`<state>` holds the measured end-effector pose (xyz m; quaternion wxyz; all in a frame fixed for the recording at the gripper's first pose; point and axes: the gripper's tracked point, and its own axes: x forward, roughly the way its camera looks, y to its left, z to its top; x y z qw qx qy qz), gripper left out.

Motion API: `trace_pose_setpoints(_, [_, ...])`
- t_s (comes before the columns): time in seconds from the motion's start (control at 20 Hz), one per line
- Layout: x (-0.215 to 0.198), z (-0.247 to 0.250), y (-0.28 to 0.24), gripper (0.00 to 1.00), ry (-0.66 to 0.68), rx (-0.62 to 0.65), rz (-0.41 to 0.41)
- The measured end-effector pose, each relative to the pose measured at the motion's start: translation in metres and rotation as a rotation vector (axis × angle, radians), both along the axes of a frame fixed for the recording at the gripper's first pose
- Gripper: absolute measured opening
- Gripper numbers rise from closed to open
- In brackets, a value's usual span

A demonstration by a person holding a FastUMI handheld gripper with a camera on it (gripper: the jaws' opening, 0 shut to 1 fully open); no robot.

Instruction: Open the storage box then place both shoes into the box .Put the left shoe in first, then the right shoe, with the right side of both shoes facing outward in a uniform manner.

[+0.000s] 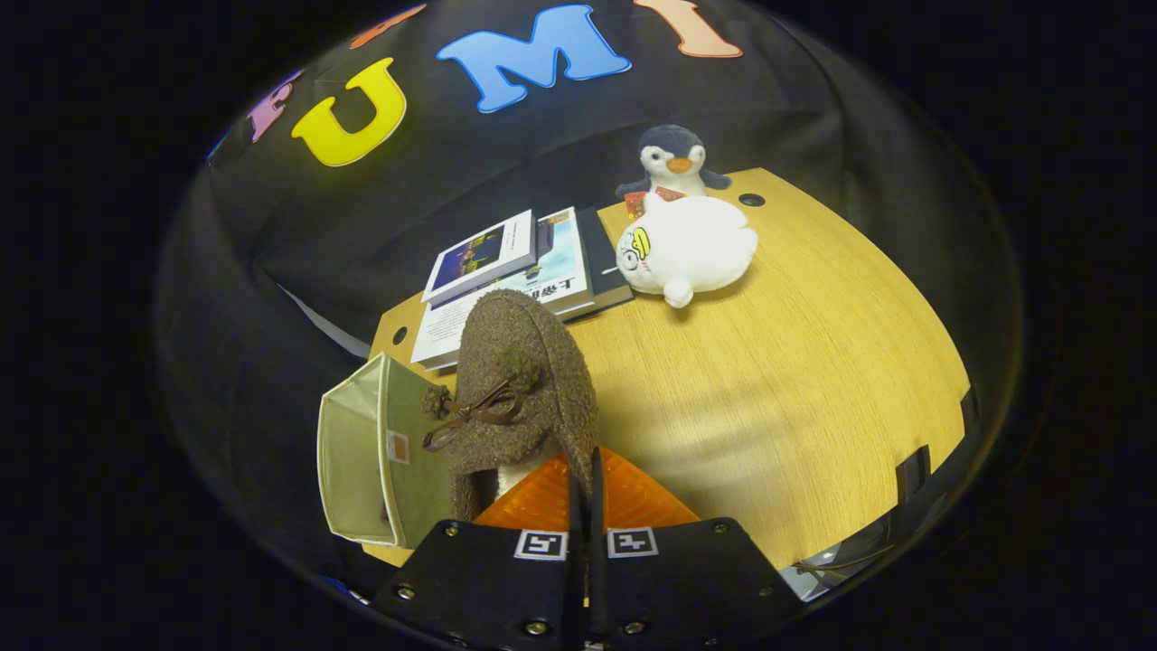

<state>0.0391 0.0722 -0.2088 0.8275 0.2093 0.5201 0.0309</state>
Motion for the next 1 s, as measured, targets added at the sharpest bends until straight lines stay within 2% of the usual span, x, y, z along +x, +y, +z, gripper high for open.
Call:
trace_pose_setpoints(0.75, [0.014,0.043,0.127,0.02,-0.065,0.080,0.073])
trace_pose_setpoints(1.0, [0.016,0.044,0.178,0.02,-0.074,0.094,0.110])
